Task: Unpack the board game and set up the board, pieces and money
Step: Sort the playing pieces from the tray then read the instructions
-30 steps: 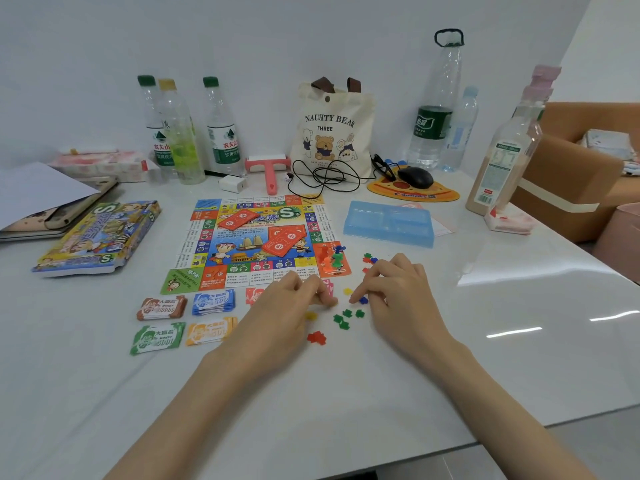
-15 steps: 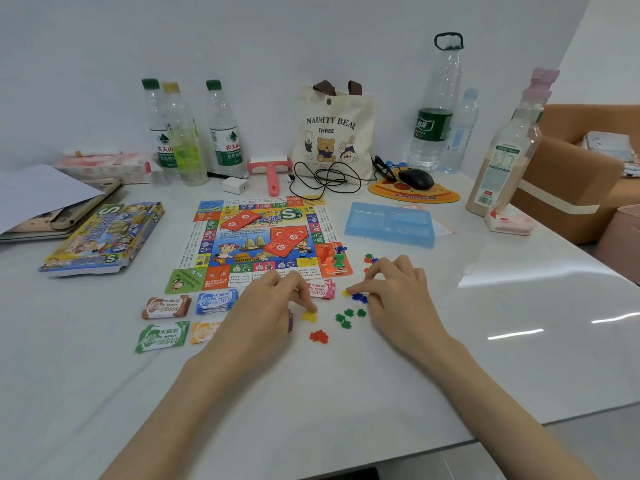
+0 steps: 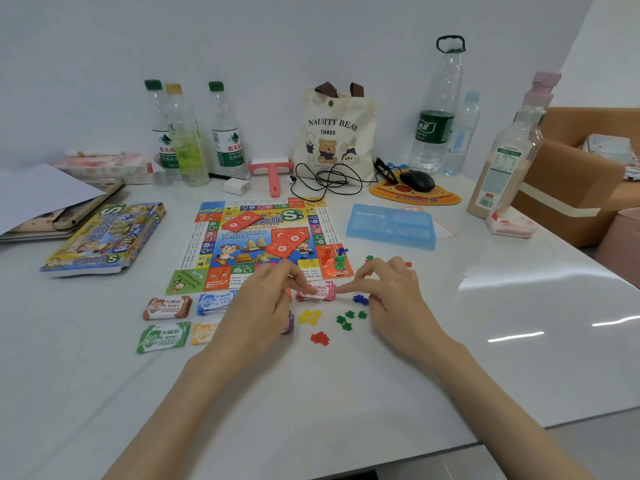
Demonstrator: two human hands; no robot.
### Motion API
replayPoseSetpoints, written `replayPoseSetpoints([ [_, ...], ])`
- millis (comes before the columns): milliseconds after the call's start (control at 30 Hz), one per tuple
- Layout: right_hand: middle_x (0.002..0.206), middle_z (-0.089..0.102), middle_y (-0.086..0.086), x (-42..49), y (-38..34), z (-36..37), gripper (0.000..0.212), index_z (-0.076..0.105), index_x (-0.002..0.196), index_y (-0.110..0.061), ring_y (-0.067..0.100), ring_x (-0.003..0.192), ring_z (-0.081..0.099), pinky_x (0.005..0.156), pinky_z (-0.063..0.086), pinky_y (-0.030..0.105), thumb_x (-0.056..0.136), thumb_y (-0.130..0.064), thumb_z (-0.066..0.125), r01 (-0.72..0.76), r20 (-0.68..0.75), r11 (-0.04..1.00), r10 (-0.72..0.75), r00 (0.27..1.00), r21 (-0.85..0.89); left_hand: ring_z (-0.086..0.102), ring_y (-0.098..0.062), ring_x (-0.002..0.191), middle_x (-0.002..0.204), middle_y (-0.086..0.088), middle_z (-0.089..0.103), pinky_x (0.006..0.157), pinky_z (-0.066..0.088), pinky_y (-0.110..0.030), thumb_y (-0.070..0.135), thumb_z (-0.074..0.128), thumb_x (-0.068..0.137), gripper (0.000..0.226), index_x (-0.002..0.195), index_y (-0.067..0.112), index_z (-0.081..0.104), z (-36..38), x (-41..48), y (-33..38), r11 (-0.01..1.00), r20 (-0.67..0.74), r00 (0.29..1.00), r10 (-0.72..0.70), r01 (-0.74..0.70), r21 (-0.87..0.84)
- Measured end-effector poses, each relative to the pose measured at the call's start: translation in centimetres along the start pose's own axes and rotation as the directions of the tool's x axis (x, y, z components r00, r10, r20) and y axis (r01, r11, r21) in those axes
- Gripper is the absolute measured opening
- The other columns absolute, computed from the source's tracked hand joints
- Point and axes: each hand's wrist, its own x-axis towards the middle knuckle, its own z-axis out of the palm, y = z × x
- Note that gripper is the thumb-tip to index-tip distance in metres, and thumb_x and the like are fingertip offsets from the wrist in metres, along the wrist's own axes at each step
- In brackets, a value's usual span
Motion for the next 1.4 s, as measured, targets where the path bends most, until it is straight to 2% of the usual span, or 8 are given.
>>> replayPoseSetpoints([
  [200, 0.103, 0.057, -0.010, 1.4, 2.6, -2.5, 0.041, 0.073, 0.104, -0.031, 0.011, 0.097, 0.038, 0.087, 0.038, 0.033, 0.090, -0.001, 0.049, -0.211, -0.123, 0.977, 0.204, 0.971, -0.043, 0.048, 0.000, 0.106, 0.107, 0.017, 0.062, 0.089, 0.041, -0.027, 0.003, 0.039, 0.093, 0.035, 0.095, 0.037, 0.049, 0.2, 1.3, 2.0, 0.998, 0.042, 0.998, 0.056, -0.056, 0.007],
  [367, 0.121, 0.055, -0.005, 2.7, 4.2, -3.3, 0.039, 0.069, 0.112, -0.034, 0.016, 0.110, 0.040, 0.085, 0.031, 0.031, 0.094, -0.007, 0.047, -0.316, -0.051, 0.923, 0.313, 0.948, -0.221, 0.048, -0.004, 0.106, 0.112, 0.012, 0.060, 0.088, 0.042, -0.027, 0.011, 0.038, 0.097, 0.026, 0.108, 0.028, 0.054, 1.2, 3.9, 3.9, 0.994, 0.093, 0.994, 0.064, -0.072, 0.078],
  [500, 0.131, 0.048, -0.005, 3.9, 4.2, -2.8, 0.043, 0.060, 0.126, -0.036, 0.020, 0.117, 0.035, 0.091, 0.030, 0.034, 0.096, -0.010, 0.043, -0.279, 0.030, 0.916, 0.300, 0.953, -0.288, 0.046, -0.003, 0.107, 0.115, 0.014, 0.060, 0.087, 0.042, -0.026, 0.010, 0.037, 0.098, 0.024, 0.108, 0.027, 0.050, 2.3, 5.3, 4.6, 0.994, 0.125, 0.991, 0.054, -0.065, 0.084],
  [667, 0.135, 0.042, -0.002, 5.4, 4.2, -1.7, 0.047, 0.053, 0.130, -0.043, 0.023, 0.120, 0.031, 0.094, 0.029, 0.037, 0.096, -0.012, 0.043, -0.232, 0.099, 0.887, 0.293, 0.951, -0.400, 0.046, -0.002, 0.110, 0.114, 0.014, 0.057, 0.088, 0.042, -0.026, 0.008, 0.037, 0.097, 0.026, 0.111, 0.026, 0.050, 2.5, 5.5, 4.2, 0.998, 0.095, 0.995, 0.007, -0.012, 0.054],
  [800, 0.135, 0.039, -0.001, 6.1, 4.0, -1.2, 0.052, 0.052, 0.132, -0.042, 0.025, 0.120, 0.029, 0.094, 0.027, 0.038, 0.095, -0.007, 0.041, -0.210, 0.121, 0.892, 0.279, 0.953, -0.401, 0.046, -0.002, 0.113, 0.115, 0.013, 0.059, 0.092, 0.043, -0.029, 0.005, 0.038, 0.095, 0.030, 0.110, 0.027, 0.051, 2.3, 5.3, 3.2, 1.000, 0.065, 0.998, -0.014, 0.013, 0.021],
  [1000, 0.133, 0.039, -0.005, 5.6, 3.4, -0.9, 0.055, 0.055, 0.128, -0.046, 0.022, 0.116, 0.028, 0.090, 0.025, 0.035, 0.096, -0.006, 0.035, -0.169, 0.138, 0.924, 0.228, 0.964, -0.344, 0.049, -0.003, 0.111, 0.114, 0.013, 0.060, 0.091, 0.045, -0.033, 0.004, 0.039, 0.095, 0.031, 0.108, 0.029, 0.051, 1.9, 5.2, 2.3, 1.000, 0.020, 1.000, -0.023, 0.023, 0.005],
  [1167, 0.134, 0.039, -0.010, 4.2, 2.6, -1.5, 0.047, 0.064, 0.119, -0.043, 0.019, 0.119, 0.026, 0.092, 0.020, 0.034, 0.098, -0.009, 0.039, -0.122, 0.129, 0.945, 0.168, 0.977, -0.305, 0.047, -0.003, 0.113, 0.112, 0.017, 0.060, 0.090, 0.042, -0.026, 0.000, 0.038, 0.094, 0.032, 0.108, 0.025, 0.052, 1.4, 4.9, 2.4, 0.999, 0.017, 0.999, -0.030, 0.030, -0.029],
  [1400, 0.124, 0.044, -0.014, 2.4, 1.4, -1.4, 0.048, 0.070, 0.107, -0.043, 0.012, 0.110, 0.027, 0.089, 0.017, 0.030, 0.096, -0.007, 0.041, -0.083, 0.107, 0.966, 0.112, 0.988, -0.243, 0.048, -0.002, 0.114, 0.110, 0.017, 0.061, 0.094, 0.043, -0.028, 0.000, 0.039, 0.095, 0.031, 0.107, 0.025, 0.053, 1.4, 4.8, 2.2, 0.998, 0.008, 0.999, -0.044, 0.044, -0.051],
])
